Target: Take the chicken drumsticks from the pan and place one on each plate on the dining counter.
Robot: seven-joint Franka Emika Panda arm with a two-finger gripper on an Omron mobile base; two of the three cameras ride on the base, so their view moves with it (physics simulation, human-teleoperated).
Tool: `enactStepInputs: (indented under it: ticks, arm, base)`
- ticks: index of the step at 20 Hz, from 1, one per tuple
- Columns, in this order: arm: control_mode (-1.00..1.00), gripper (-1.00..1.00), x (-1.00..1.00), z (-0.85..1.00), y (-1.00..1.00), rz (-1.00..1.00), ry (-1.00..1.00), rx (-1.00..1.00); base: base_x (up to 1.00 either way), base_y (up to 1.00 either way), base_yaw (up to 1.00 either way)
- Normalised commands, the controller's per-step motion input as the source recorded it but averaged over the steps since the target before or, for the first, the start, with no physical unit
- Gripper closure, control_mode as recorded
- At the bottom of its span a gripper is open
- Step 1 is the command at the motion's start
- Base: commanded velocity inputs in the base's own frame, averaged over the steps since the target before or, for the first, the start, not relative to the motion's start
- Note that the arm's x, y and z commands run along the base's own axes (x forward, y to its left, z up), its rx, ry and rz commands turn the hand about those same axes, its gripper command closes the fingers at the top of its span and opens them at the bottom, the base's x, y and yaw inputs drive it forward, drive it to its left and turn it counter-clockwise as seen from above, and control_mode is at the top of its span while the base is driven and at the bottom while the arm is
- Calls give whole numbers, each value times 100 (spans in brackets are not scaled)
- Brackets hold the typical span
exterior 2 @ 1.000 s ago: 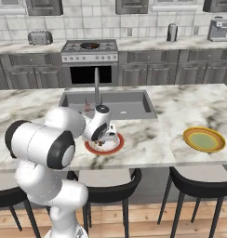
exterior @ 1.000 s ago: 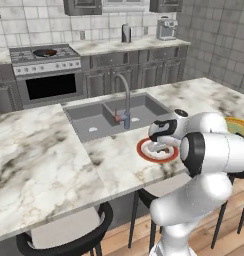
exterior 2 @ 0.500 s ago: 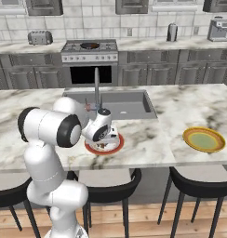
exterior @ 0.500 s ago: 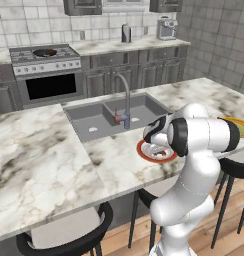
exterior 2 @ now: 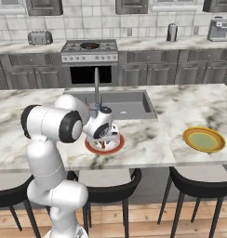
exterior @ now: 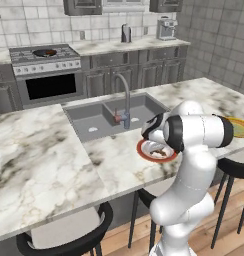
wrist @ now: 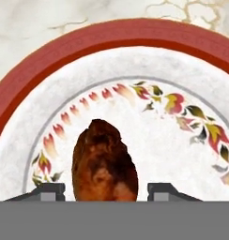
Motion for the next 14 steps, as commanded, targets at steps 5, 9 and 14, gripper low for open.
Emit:
enactStepInputs:
  ticks: [5, 9, 14]
  arm:
    - [-100, -100, -10, 64, -1, 9, -12, 0]
    - [-100, -100, -68, 100, -5, 7, -39, 0]
    - [-100, -100, -100, 99, 0, 4, -33, 0]
  base:
    - [0, 0, 0]
    - [0, 0, 0]
    - [0, 0, 0]
